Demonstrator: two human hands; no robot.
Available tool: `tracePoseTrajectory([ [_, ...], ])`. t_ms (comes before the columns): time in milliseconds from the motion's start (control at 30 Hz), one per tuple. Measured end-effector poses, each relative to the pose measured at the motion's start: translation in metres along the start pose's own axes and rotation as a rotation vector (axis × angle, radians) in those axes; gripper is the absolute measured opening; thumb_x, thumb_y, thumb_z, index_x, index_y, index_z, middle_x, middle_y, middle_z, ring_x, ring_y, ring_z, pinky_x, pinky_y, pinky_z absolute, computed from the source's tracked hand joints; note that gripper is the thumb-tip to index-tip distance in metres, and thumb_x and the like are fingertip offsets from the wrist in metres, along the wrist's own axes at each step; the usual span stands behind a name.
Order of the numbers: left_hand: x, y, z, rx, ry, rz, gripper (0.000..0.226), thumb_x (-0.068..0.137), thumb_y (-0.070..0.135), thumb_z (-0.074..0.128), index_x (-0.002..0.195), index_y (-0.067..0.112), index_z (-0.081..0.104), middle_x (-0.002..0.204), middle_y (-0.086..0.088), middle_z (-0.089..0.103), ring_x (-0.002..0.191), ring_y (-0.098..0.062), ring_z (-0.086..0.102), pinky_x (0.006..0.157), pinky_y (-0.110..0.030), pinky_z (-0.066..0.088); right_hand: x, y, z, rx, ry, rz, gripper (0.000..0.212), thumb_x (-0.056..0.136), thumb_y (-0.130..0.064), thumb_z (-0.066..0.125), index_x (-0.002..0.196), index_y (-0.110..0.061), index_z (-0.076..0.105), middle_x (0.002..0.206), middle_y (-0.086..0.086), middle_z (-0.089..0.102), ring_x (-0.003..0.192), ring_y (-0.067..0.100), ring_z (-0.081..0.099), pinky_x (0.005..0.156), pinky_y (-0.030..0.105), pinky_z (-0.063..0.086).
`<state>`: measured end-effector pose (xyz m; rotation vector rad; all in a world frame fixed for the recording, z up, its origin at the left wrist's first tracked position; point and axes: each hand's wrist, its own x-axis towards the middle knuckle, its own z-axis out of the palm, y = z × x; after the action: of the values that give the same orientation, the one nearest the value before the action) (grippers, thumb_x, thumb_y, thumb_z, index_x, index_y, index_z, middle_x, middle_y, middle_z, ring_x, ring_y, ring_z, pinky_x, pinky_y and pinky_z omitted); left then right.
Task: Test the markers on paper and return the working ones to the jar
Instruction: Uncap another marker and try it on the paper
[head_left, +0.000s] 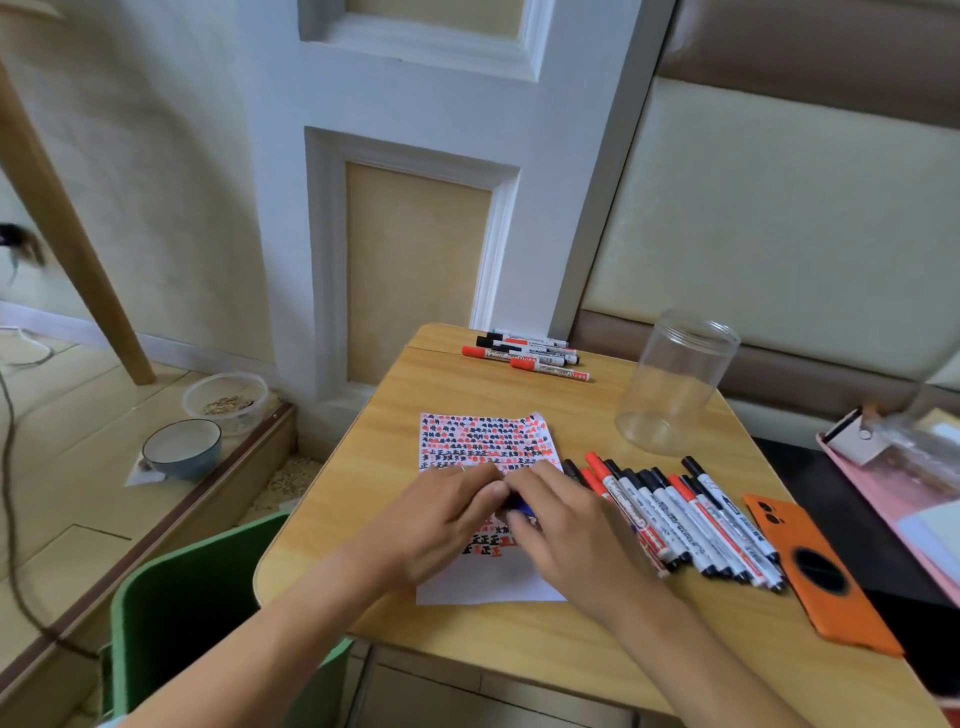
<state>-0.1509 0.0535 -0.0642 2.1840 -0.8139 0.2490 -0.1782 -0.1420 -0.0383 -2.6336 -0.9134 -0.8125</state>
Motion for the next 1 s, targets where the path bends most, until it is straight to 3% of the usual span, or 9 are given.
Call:
tracePoseTrajectory([
  [133, -0.001, -0.002, 0.006, 0.005, 0.012, -0.019, 0.037, 0.104, 0.059, 0.029, 0.079, 0.037, 0.045, 0.067, 0.012, 0.051, 0.061, -0.01, 0.047, 0.056, -0.033, 0.033, -0.003, 0.001, 0.005, -0.004, -0.034, 0.033, 0.022, 0.096, -0.039, 0.049, 0.096, -0.021, 0.062, 0.083, -0.007, 0.059, 0.069, 0.014, 0.055, 0.055, 0.026, 0.047],
  [233, -0.001, -0.005, 0.009, 0.043, 0.048, -0.019, 0.039, 0.103, 0.057, 0.029, 0.082, 0.03, 0.047, 0.069, 0.008, 0.052, 0.062, -0.012, 0.047, 0.058, -0.04, 0.037, -0.003, 0.001, 0.011, -0.006, -0.079, 0.075, 0.028, 0.098, -0.042, 0.043, 0.095, -0.021, 0.062, 0.078, -0.006, 0.058, 0.065, 0.017, 0.055, 0.052, 0.035, 0.048],
  [600, 0.0, -0.009, 0.006, 0.055, 0.089, 0.011, 0.041, 0.104, 0.053, 0.031, 0.082, 0.023, 0.047, 0.068, 0.006, 0.05, 0.061, -0.011, 0.043, 0.057, -0.038, 0.035, 0.001, 0.0, 0.01, -0.006, -0.17, 0.085, 0.035, 0.101, -0.054, 0.027, 0.103, -0.028, 0.051, 0.075, -0.006, 0.06, 0.059, 0.02, 0.051, 0.049, 0.034, 0.035],
  [733, 0.002, -0.012, 0.003, 0.094, 0.083, 0.024, 0.052, 0.104, 0.059, 0.026, 0.089, 0.017, 0.054, 0.073, 0.002, 0.057, 0.065, -0.017, 0.049, 0.061, -0.042, 0.041, 0.002, 0.002, 0.011, -0.019, -0.139, 0.074, 0.031, 0.102, -0.052, 0.035, 0.095, -0.025, 0.049, 0.07, -0.006, 0.057, 0.054, 0.021, 0.046, 0.048, 0.032, 0.03],
  [833, 0.002, -0.013, 0.001, 0.143, 0.059, 0.042, 0.04, 0.105, 0.053, 0.03, 0.089, 0.023, 0.052, 0.074, 0.01, 0.052, 0.066, -0.015, 0.046, 0.061, -0.041, 0.041, 0.001, 0.003, 0.012, 0.006, -0.174, 0.114, 0.03, 0.102, -0.052, 0.04, 0.092, -0.025, 0.046, 0.073, -0.011, 0.048, 0.058, 0.017, 0.042, 0.053, 0.032, 0.03],
  [1000, 0.007, -0.022, -0.01, 0.256, 0.094, -0.003, 0.022, 0.102, 0.042, 0.047, 0.096, 0.024, 0.06, 0.088, 0.01, 0.058, 0.078, -0.01, 0.051, 0.068, -0.036, 0.047, -0.007, 0.007, 0.013, -0.043, -0.308, 0.243, 0.026, 0.107, -0.048, 0.039, 0.109, -0.023, 0.046, 0.086, -0.011, 0.046, 0.072, 0.015, 0.047, 0.061, 0.03, 0.033],
])
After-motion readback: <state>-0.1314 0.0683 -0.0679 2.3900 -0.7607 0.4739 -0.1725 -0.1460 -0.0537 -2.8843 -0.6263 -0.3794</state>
